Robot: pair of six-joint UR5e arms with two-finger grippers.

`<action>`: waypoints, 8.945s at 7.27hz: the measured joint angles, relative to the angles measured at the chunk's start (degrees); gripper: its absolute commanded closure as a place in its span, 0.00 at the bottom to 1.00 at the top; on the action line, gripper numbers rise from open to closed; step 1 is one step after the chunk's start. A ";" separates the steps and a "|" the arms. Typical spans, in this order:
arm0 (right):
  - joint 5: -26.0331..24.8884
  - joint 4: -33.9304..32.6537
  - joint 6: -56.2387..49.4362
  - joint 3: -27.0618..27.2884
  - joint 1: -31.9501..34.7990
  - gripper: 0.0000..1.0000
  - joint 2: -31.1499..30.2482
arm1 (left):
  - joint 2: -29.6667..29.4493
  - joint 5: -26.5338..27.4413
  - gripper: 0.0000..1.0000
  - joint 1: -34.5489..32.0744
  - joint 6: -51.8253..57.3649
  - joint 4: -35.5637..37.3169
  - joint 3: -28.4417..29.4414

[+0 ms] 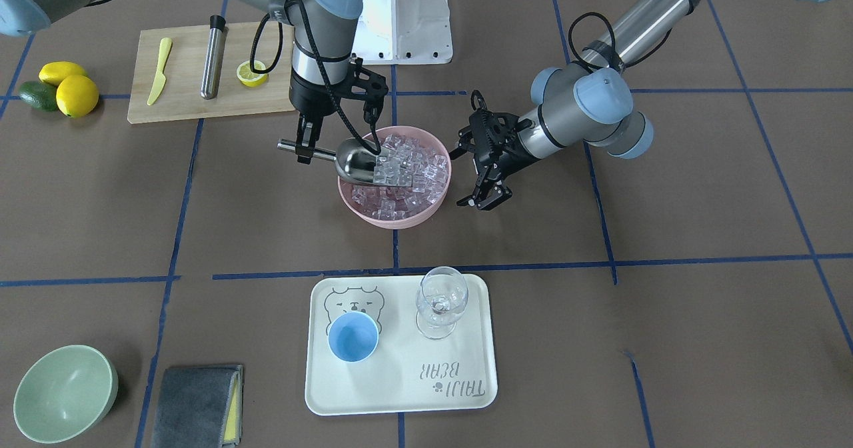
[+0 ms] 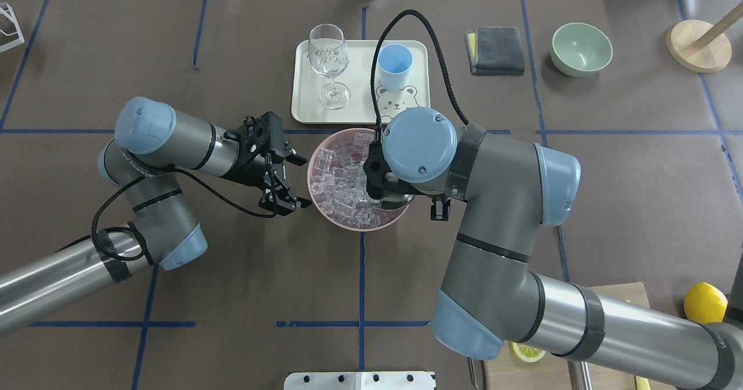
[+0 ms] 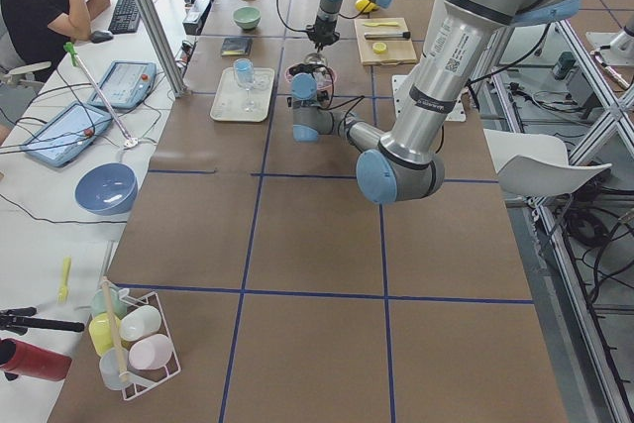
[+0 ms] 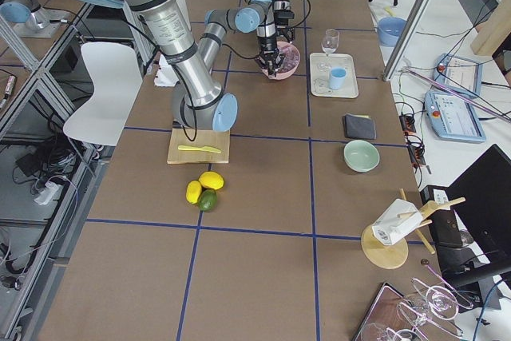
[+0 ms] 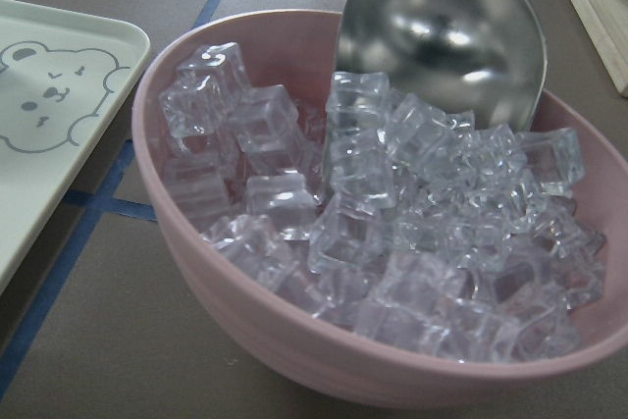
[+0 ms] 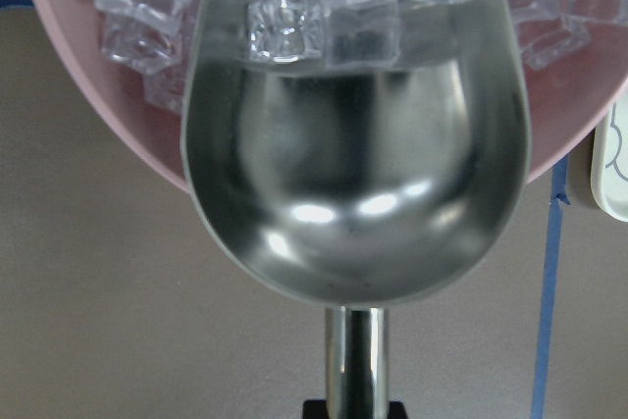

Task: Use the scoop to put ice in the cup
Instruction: 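Drag the scoop through the ice cubes and lift it out full with the right gripper, then carry the full scoop toward the blue cup while the left arm withdraws, then tilt the scoop over the blue cup with the right gripper to pour ice, then carry the empty scoop back and lay it on the table with the right gripper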

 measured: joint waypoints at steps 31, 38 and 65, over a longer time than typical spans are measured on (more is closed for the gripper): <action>31.40 4.80 19.45 -16.54 23.97 1.00 4.37 | 27.35 -10.37 0.00 -41.62 0.28 35.37 -16.32; 30.22 -15.61 18.62 -28.76 21.79 1.00 20.16 | 27.39 -10.46 0.00 -41.72 0.29 35.35 -16.96; 34.59 15.82 54.96 14.80 28.05 1.00 -43.39 | 26.71 -10.37 0.00 -41.28 -0.24 42.49 -15.77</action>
